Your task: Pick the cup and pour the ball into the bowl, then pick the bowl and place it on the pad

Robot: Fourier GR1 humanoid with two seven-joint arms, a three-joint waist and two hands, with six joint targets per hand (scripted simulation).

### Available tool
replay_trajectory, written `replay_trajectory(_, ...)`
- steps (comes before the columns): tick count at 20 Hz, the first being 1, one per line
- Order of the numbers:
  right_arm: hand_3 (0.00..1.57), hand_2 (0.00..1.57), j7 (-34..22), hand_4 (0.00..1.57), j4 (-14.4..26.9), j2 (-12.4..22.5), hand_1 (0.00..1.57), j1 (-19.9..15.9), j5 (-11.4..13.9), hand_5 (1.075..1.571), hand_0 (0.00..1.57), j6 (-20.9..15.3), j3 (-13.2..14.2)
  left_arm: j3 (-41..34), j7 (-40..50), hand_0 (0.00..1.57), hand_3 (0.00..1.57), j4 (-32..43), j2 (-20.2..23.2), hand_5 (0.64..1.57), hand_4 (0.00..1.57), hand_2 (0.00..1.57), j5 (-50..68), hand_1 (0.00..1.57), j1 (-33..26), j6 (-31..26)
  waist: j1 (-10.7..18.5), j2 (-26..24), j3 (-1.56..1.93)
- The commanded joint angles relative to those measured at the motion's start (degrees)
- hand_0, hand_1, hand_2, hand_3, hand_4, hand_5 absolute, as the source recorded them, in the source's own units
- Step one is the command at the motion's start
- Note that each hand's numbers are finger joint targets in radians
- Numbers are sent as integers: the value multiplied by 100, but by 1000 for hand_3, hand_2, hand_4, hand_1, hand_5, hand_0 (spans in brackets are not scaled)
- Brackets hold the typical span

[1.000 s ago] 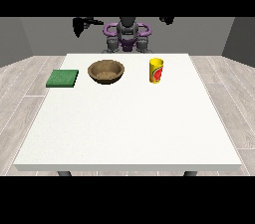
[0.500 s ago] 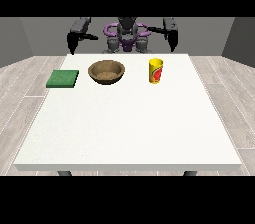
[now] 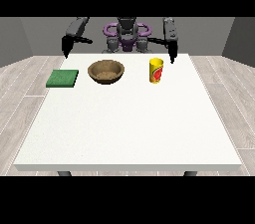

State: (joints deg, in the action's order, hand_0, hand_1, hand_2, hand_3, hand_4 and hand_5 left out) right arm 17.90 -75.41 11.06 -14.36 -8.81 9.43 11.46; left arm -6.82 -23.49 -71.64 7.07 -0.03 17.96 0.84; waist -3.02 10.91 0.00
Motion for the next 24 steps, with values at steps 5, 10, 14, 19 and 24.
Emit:
replay_trajectory(5, 0, 0, 228, 0, 689, 662, 0, -376, -418, 1562, 0, 637, 524, -230, -894, 0, 0, 1138, -219, 1278, 0, 0, -130, 0, 470, 456, -184, 297, -1)
replay_trajectory(10, 0, 0, 226, 0, 410, 482, 0, -386, -373, 1559, 0, 559, 348, -256, -2069, 0, 0, 2087, -488, 1262, 0, 0, -202, 0, 370, 544, -323, 450, -4)
replay_trajectory(14, 0, 0, 526, 0, 892, 528, 0, -515, -314, 1559, 0, 542, 447, -509, -1689, 0, 0, 2603, 33, 1219, 0, 0, -89, 0, 1157, 371, -241, 451, -1)
replay_trajectory(19, 0, 0, 319, 0, 867, 763, 0, -618, -542, 1563, 0, 886, 526, -225, -1888, 1294, 1571, 2584, 113, 1513, 805, 1571, -1207, 1294, 874, 2114, -621, 481, 4)
replay_trajectory(24, 0, 0, 132, 0, 871, 1218, 0, -708, -840, 1557, 0, 1284, 761, -384, -2020, 1331, 1571, 3069, 65, 1509, 864, 1571, -1306, 1331, 1149, 2674, -859, 653, -2)
